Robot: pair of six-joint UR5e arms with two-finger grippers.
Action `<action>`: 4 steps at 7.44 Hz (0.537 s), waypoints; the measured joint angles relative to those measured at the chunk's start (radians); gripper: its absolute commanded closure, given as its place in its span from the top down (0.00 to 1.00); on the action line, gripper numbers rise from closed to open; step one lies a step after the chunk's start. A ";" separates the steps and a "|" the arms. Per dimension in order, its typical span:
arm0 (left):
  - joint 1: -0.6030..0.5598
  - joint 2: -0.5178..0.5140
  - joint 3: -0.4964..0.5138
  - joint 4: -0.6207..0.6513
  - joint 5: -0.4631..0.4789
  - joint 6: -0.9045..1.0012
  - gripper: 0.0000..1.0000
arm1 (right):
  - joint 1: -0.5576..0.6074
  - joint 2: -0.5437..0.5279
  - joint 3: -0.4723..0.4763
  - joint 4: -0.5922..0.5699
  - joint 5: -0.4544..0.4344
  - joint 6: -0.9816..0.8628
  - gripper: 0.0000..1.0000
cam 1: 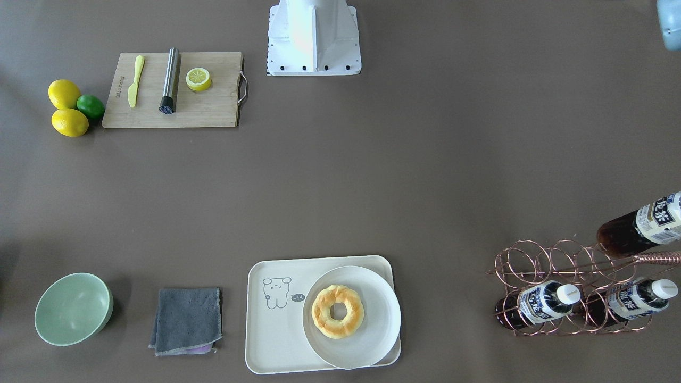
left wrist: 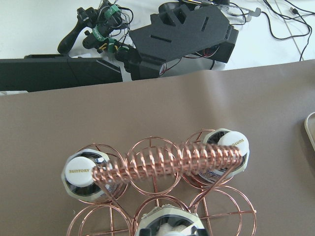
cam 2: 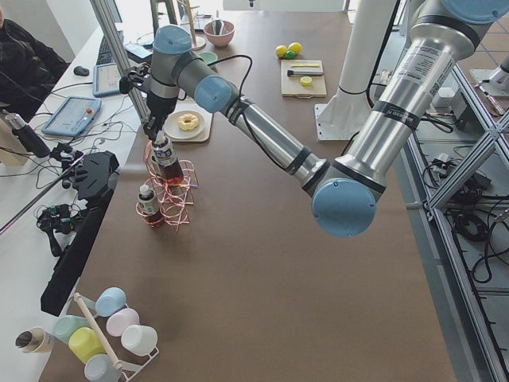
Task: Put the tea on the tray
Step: 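Grasp the dark tea bottle with the left gripper and lift it out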
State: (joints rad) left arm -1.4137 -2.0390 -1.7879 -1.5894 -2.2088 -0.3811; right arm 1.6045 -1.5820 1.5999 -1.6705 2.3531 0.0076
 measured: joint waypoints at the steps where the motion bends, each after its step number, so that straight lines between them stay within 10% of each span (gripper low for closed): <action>1: 0.000 0.022 -0.072 0.049 -0.007 -0.003 0.00 | 0.000 0.001 -0.001 0.000 0.000 0.000 1.00; 4: 0.068 0.063 -0.254 0.129 -0.005 -0.138 0.00 | 0.000 0.003 -0.012 0.000 0.004 -0.003 1.00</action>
State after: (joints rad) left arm -1.3454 -1.9756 -2.0424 -1.4605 -2.2141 -0.5190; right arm 1.6045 -1.5786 1.5883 -1.6705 2.3572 0.0050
